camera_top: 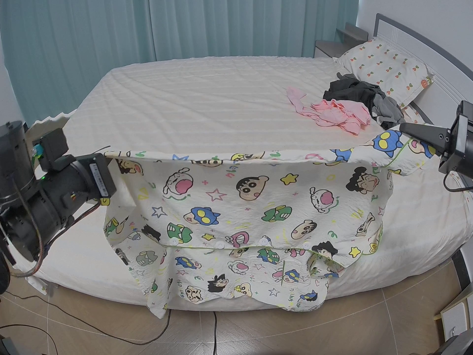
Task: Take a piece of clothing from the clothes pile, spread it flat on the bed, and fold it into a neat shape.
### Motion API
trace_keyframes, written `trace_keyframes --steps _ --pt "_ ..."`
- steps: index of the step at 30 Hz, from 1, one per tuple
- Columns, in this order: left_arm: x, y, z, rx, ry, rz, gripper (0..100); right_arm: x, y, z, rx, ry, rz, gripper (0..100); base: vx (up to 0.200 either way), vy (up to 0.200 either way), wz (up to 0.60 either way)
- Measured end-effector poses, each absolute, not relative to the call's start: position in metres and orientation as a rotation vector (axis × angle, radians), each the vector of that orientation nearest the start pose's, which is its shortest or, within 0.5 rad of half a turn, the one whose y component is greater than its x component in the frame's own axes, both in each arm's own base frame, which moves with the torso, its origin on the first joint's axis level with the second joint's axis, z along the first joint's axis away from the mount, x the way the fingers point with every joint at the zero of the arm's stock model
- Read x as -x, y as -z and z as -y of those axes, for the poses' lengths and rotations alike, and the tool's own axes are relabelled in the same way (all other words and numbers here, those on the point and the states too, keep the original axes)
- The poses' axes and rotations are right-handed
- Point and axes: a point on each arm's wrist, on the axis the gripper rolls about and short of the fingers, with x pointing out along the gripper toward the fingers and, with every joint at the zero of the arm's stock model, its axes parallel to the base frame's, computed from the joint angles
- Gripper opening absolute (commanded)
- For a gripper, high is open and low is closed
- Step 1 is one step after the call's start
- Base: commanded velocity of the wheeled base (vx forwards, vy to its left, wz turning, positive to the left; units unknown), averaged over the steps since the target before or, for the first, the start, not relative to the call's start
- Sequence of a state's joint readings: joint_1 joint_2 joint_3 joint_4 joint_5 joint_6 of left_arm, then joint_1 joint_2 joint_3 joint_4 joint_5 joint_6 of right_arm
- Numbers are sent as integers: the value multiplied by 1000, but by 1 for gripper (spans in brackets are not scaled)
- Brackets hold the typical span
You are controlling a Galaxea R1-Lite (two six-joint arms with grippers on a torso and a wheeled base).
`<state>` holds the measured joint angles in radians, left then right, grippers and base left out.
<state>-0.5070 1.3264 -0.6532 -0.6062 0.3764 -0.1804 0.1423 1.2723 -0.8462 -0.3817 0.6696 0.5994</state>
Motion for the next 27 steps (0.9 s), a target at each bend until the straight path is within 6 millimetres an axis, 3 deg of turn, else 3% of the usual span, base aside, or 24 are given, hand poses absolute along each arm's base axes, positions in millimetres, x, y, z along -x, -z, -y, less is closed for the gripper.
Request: trace_keyframes --steps 6,18,21,27 --pt "-225 -235 106 147 91 -87 0 -220 -269 -41 -556 -722 -257 0 200 0 0" --pt "-294 -216 116 131 24 -132 0 -284 -254 -46 -544 -642 -240 0 200 0 0" --pt "-311 -208 117 130 6 -137 0 -301 -249 -48 -544 -626 -248 0 200 0 0" --pt "-341 -181 119 111 -9 -196 0 -334 -231 -52 -548 -604 -289 0 0 0 0"
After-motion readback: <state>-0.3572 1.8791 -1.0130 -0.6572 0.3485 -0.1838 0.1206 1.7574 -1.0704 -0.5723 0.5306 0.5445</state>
